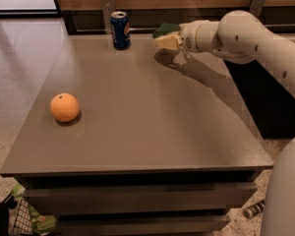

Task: Move sponge near pepsi can

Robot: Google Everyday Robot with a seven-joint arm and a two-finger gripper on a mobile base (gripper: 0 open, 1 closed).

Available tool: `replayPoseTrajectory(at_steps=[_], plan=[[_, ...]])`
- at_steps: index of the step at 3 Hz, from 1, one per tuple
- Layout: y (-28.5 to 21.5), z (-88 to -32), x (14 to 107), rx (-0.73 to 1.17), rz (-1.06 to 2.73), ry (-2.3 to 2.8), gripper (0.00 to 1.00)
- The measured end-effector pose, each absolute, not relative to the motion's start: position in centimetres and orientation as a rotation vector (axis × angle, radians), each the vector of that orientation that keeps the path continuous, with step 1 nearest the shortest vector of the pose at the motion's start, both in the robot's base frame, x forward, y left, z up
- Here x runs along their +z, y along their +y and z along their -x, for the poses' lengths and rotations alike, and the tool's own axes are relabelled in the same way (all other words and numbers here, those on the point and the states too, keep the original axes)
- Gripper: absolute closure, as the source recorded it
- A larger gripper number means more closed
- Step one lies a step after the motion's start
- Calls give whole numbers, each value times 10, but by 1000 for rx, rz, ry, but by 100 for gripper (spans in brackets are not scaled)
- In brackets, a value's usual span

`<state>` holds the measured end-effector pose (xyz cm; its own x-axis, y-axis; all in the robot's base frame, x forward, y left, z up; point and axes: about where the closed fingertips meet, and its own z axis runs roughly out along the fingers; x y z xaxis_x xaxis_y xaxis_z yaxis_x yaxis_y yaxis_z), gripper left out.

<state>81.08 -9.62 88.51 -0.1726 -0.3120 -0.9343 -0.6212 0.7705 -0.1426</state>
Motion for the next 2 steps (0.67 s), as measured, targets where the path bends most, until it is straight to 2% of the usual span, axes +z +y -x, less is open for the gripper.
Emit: replayPoseTrajectory(at_steps=[2], plan=[[-55,-817,886,362,784,1692,99]])
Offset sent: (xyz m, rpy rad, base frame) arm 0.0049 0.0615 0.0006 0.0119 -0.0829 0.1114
